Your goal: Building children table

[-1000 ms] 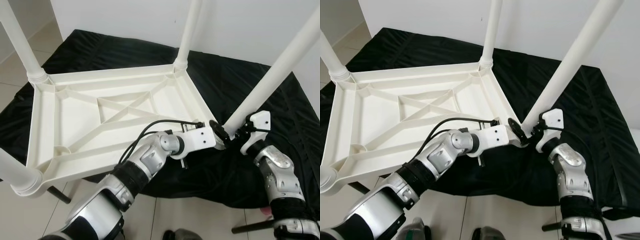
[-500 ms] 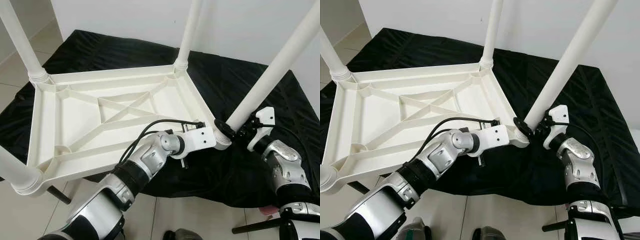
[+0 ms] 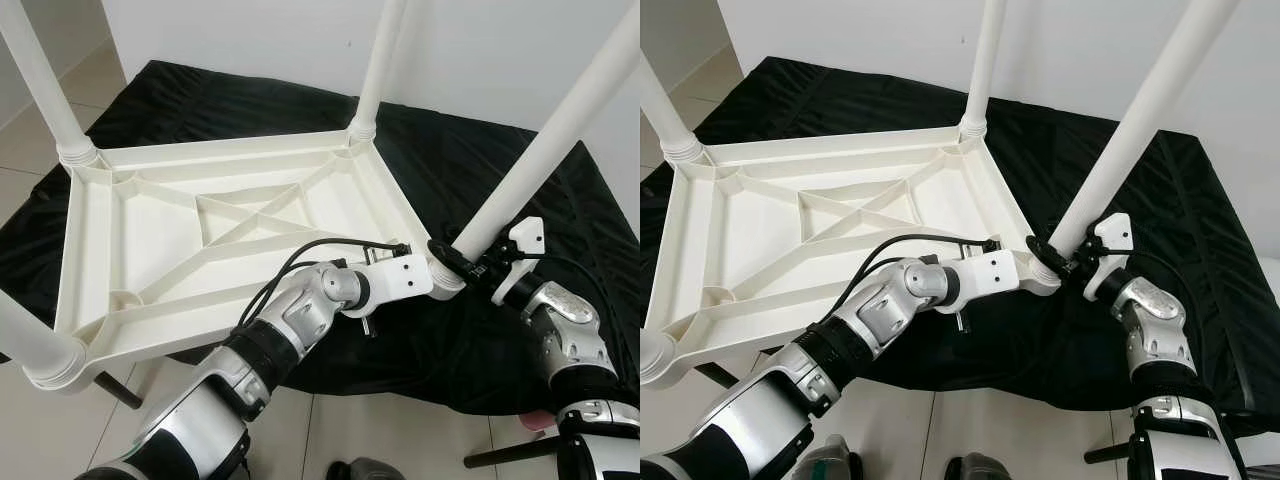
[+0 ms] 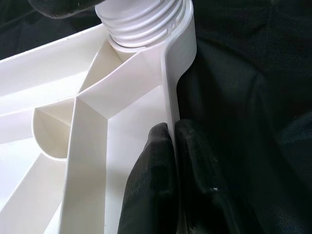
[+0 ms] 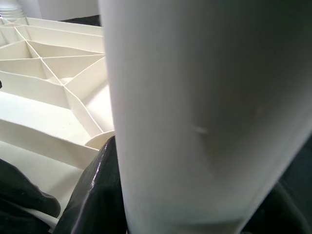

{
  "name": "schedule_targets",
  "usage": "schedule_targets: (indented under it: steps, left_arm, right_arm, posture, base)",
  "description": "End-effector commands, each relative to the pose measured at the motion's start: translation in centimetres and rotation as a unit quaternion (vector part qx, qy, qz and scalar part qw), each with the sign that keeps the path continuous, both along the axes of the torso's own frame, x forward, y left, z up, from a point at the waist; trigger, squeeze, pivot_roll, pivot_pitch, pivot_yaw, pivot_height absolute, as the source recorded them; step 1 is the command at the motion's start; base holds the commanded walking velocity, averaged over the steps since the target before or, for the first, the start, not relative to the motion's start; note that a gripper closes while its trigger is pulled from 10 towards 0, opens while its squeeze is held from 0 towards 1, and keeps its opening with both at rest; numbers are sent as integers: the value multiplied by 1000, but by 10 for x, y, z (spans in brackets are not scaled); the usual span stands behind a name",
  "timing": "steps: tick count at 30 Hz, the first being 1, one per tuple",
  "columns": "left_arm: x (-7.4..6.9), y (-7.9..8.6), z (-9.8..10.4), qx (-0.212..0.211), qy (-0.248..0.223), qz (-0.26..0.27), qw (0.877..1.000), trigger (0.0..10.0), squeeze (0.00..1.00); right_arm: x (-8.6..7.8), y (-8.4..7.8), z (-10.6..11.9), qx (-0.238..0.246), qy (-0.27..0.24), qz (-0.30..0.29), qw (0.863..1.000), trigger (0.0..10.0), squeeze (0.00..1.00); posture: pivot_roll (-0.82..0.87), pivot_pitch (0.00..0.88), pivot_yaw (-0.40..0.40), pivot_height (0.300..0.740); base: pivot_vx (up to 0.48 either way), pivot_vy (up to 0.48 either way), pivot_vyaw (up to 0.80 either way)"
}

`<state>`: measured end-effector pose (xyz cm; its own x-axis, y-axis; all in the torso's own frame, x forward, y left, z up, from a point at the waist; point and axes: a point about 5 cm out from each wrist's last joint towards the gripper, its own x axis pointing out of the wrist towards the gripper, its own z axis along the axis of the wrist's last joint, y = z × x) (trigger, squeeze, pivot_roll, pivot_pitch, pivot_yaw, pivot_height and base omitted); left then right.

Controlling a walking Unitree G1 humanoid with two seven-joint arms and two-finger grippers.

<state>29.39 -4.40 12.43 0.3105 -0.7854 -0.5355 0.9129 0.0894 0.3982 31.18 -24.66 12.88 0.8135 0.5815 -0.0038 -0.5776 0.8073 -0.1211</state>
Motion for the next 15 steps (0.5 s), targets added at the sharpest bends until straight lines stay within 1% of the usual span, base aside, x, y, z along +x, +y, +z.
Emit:
schedule_targets:
  steps: [1, 5, 7, 8, 10, 11, 12, 14, 15]
  left_arm:
    - [-7, 2, -14, 39, 28, -28, 998, 10000, 0]
    - [-8, 2, -14, 39, 29, -29, 998, 10000, 0]
    - [-9, 1, -15, 38, 31, -29, 998, 10000, 0]
    - [-9, 1, -15, 38, 32, -29, 998, 10000, 0]
    - [-9, 1, -15, 38, 32, -29, 998, 10000, 0]
    - [-9, 1, -15, 38, 32, -29, 998, 10000, 0]
    - [-9, 1, -15, 38, 32, -29, 998, 10000, 0]
    - [-9, 1, -16, 38, 32, -29, 998, 10000, 0]
    - [-9, 1, -16, 38, 32, -29, 998, 10000, 0]
  right_arm:
    - [-6, -12, -12, 11, 33, -44, 998, 10000, 0]
    - [-6, -7, -10, 24, 31, -49, 998, 10000, 0]
    - [-3, 3, -5, 31, 19, -76, 996, 10000, 0]
    - [-1, 6, -4, 33, 16, -98, 994, 10000, 0]
    - [-1, 6, -4, 33, 16, -98, 994, 10000, 0]
    - [0, 10, -3, 34, 12, -113, 993, 10000, 0]
    - [0, 10, -3, 34, 12, -113, 993, 10000, 0]
    - [0, 19, 0, 43, 2, -139, 989, 10000, 0]
    - [0, 19, 0, 43, 2, -139, 989, 10000, 0]
  posture:
    - [-19, 18, -49, 740]
    - [-18, 21, -51, 740]
    - [-20, 23, -52, 740]
    - [-21, 25, -51, 740]
    - [-21, 25, -51, 740]
    - [-21, 25, -51, 740]
    - [-21, 25, -51, 740]
    - [-21, 27, -52, 740]
    - [-21, 27, -52, 740]
  base:
    - [0, 0, 0]
    - [0, 0, 0]
    - [0, 0, 0]
    - [0, 0, 0]
    - [0, 0, 0]
    - [0, 0, 0]
    - [0, 0, 0]
    - [0, 0, 0]
    - [0, 0, 0]
